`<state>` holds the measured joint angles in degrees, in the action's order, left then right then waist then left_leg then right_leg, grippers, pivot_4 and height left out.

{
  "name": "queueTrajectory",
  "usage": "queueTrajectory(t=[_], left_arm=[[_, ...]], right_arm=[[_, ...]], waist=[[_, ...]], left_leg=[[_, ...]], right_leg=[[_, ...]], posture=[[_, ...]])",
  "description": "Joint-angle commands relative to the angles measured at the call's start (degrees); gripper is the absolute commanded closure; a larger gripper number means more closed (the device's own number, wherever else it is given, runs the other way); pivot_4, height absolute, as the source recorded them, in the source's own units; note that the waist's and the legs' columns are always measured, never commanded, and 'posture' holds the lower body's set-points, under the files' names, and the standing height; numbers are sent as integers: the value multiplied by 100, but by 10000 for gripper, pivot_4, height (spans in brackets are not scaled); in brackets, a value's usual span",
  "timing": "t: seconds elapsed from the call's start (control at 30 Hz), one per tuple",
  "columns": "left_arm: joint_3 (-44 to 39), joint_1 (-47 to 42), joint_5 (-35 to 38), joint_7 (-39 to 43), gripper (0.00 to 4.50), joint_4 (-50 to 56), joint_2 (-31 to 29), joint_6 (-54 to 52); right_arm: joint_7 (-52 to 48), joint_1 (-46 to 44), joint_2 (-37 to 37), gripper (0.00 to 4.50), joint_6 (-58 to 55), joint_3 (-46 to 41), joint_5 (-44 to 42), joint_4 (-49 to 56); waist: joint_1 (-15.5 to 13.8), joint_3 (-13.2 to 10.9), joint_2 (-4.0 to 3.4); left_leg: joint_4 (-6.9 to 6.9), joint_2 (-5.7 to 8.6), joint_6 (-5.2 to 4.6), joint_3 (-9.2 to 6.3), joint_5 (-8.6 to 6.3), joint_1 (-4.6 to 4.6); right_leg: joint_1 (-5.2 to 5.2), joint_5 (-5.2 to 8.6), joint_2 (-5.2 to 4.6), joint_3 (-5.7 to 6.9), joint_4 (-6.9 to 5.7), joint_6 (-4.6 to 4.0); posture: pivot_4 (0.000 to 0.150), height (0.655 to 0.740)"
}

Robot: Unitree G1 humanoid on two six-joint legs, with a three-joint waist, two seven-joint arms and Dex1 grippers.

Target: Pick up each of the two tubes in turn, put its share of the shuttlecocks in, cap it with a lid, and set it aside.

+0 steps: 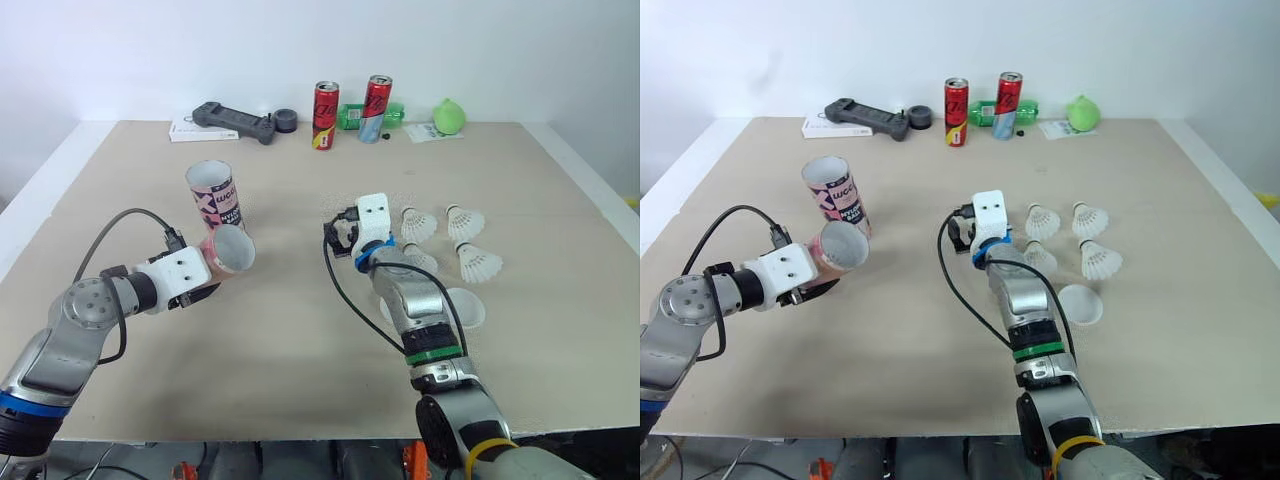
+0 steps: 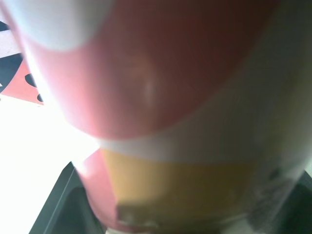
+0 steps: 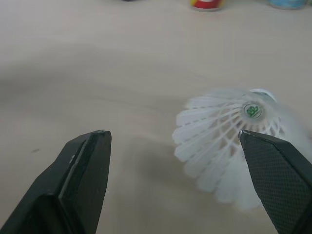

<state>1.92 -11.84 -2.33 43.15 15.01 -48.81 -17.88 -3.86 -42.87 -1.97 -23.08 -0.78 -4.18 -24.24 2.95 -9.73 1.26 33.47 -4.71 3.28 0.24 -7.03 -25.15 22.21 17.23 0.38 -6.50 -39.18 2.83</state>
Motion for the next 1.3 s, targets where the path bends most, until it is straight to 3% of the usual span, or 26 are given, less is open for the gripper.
queueTrajectory(t=[0.03, 0.17, 0.27, 0.33, 0.4, 0.43, 0.47, 0.53, 0.6, 0.83, 1.0, 1.1, 1.2, 1.3], left_arm=[[136, 115, -131, 68, 14653, -181, -25, -179], [159, 81, -117, 94, 14653, -162, -7, -185], [170, 69, -98, 121, 14653, -137, 2, -193], [176, 69, -91, 133, 14653, -116, 7, -198], [172, 66, -88, 139, 14653, -106, 15, -209], [167, 74, -87, 140, 14653, -92, 18, -217], [164, 84, -86, 140, 14653, -72, 20, -229], [160, 97, -85, 140, 14653, -43, 23, -247], [158, 111, -83, 136, 14653, -20, 28, -262], [189, 100, -88, 133, 14653, 4, 62, -289], [196, 82, -95, 150, 14653, 7, 72, -300], [197, 84, -109, 157, 14653, 17, 57, -324], [199, 79, -117, 163, 14653, 18, 43, -348], [200, 79, -119, 170, 14653, 17, 32, -355]], right_arm=[[181, -368, 121, 225, 356, -309, -163, -212], [290, -521, 166, 225, 537, -447, -194, -530], [489, -703, 197, 6601, 636, -697, -332, -849], [562, -815, 232, 16284, 688, -843, -434, -1012], [653, -913, 247, 23662, 716, -953, -487, -1132], [705, -942, 265, 25069, 713, -1003, -515, -1146], [733, -965, 284, 31007, 692, -1045, -555, -1152], [761, -984, 299, 35969, 678, -1074, -589, -1154], [768, -969, 316, 44669, 654, -1078, -609, -1085], [677, -913, 487, 44669, 236, -1087, -919, -518], [-164, -778, 543, 44669, -511, -777, -1522, 749], [-1483, -481, 67, 44669, -592, -115, -1768, 2061], [-3528, 115, -1204, 44669, -477, 677, -2091, 3582], [-4062, 306, -1734, 44669, -484, 829, -2245, 3951]], waist=[[3, -1, -1], [25, -1, -2], [32, -1, -2], [33, -1, -2], [34, -2, -3], [35, -2, -3], [35, -2, -4], [35, -2, -4], [35, -3, -4], [35, -4, -7], [28, -6, -10], [15, -5, -11], [-35, -5, -10], [-21, 5, -17]], left_leg=[[0, 0, 0, 0, 0, 0], [-1, 0, 0, 1, 0, -3], [-2, 0, 0, 1, 0, -4], [-2, 1, 0, 3, 0, -6], [-2, 1, 0, 3, 0, -7], [-3, 1, 0, 3, 0, -7], [-4, 0, 0, 3, 0, -7], [-6, 0, 0, 3, 0, -7], [-6, 0, 0, 3, 0, -8], [-8, 1, 0, 3, 0, -12], [-7, 1, 0, 3, 0, -18], [-7, 1, 0, 3, 0, -24], [-7, 4, 1, 0, 0, -34], [-6, 10, 15, 3, -10, -36]], right_leg=[[-1, 0, 0, -1, 0, 0], [-1, -10, 1, -2, 0, 16], [-2, -10, 1, -2, 0, 17], [-2, -11, 0, -4, 0, 18], [-2, -10, 0, -4, 0, 18], [-2, -10, 0, -4, 0, 17], [-1, -10, 1, -4, 0, 17], [0, -10, 1, -4, 0, 16], [0, -9, 1, -4, 0, 15], [3, -9, 1, -6, 0, 15], [5, -9, 0, -6, 0, 15], [9, -7, 0, -6, 0, 15], [10, 8, 0, -5, 1, 28], [5, 22, -10, -7, 3, 22]], posture=[[1500, 7400], [1500, 7400], [1500, 7400], [1500, 7400], [1500, 7400], [1500, 7400], [1500, 7400], [1500, 7400], [1500, 7400], [1500, 7400], [1500, 7400], [1500, 7400], [1500, 7400], [1500, 7400]])
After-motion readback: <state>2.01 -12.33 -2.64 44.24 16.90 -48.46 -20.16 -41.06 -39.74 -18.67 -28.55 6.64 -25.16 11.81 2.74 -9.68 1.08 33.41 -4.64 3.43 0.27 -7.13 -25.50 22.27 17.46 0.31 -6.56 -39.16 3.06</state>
